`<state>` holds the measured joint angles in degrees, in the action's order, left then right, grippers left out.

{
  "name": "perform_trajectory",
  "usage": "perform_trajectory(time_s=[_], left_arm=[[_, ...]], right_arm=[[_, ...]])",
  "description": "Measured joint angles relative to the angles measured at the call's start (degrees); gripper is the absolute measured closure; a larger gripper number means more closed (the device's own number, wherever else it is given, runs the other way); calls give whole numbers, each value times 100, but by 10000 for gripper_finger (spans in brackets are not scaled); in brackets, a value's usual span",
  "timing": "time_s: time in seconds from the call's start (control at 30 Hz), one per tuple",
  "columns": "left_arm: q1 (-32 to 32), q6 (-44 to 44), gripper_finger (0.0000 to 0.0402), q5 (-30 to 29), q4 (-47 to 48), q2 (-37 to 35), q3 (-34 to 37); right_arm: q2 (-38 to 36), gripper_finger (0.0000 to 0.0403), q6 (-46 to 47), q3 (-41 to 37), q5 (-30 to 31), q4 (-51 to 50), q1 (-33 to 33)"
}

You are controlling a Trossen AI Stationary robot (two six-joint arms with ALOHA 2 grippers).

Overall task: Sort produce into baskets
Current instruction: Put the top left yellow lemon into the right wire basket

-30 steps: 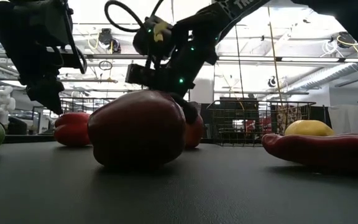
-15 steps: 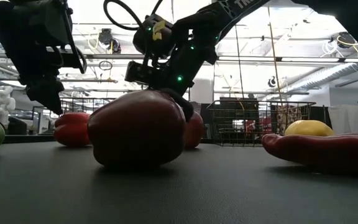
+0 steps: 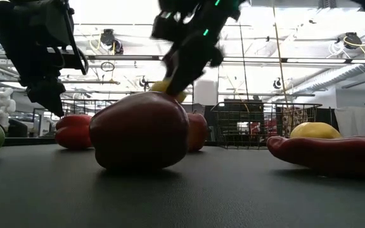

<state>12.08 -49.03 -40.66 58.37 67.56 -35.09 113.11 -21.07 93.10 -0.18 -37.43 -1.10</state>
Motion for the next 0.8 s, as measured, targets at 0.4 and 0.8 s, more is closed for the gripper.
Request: perform_trajectory(time_s=[0.4,0.8], left_arm=[[4,-9,235,49,-217,1,0],[4,12,235,96,-409,0,0]], right_arm=[[-1929,179,-6,2,779,-2004,-1537],[-2232,179,447,-293,7,-1559,-3586]])
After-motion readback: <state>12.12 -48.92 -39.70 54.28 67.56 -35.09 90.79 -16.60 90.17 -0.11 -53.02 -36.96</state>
